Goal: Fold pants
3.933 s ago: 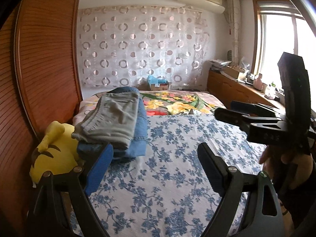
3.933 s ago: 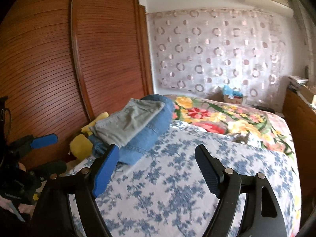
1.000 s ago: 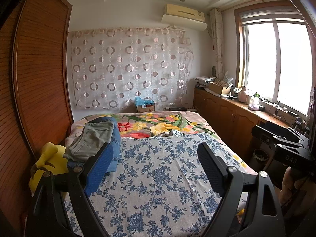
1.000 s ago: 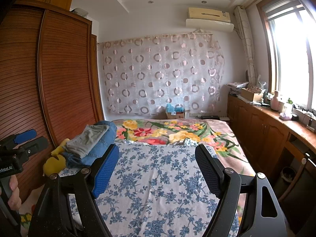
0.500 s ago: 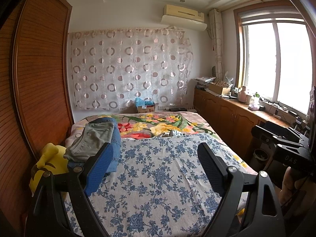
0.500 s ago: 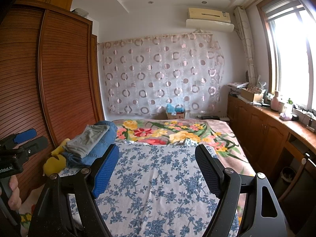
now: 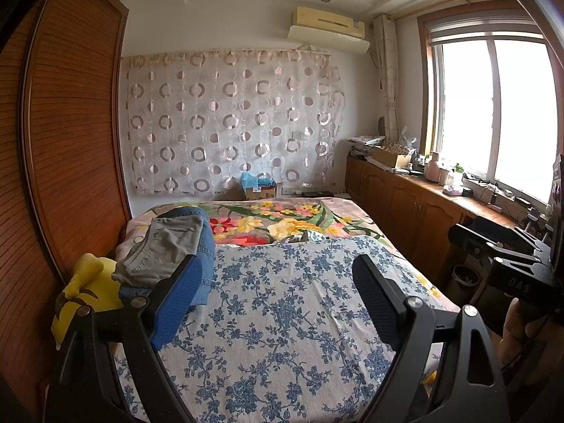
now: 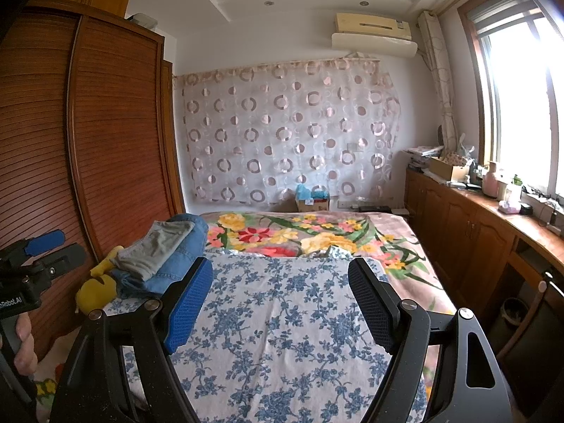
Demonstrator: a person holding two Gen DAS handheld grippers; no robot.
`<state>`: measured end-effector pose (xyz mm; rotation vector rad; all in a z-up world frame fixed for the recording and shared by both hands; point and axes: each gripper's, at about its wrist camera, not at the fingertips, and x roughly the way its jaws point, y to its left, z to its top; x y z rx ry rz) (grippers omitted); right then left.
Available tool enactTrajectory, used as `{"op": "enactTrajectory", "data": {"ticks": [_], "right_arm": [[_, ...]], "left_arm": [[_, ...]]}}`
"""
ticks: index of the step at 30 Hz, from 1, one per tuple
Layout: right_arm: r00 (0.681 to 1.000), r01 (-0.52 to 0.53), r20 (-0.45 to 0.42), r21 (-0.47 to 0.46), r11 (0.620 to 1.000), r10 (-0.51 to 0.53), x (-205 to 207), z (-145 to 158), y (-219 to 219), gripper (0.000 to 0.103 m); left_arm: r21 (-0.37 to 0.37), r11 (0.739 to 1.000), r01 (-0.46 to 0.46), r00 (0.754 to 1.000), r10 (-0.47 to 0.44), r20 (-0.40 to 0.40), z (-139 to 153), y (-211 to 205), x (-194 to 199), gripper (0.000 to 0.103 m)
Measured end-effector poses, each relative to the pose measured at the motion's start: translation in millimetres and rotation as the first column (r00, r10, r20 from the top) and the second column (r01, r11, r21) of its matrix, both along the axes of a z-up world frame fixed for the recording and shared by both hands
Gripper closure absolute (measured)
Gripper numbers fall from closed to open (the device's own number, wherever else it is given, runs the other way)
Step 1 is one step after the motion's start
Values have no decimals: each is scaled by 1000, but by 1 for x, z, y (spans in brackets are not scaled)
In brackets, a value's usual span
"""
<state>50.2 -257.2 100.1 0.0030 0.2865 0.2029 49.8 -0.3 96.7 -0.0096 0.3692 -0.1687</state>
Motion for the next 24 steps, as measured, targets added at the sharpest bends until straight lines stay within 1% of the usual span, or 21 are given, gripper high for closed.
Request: {"op": "enactTrajectory", "data": {"ticks": [24], "right_arm": [[1000, 1, 3, 0, 1000, -1, -2, -2, 0, 22]], "left_arm": [[1, 1000, 1, 1000, -1, 0, 0, 0, 0, 15]]}}
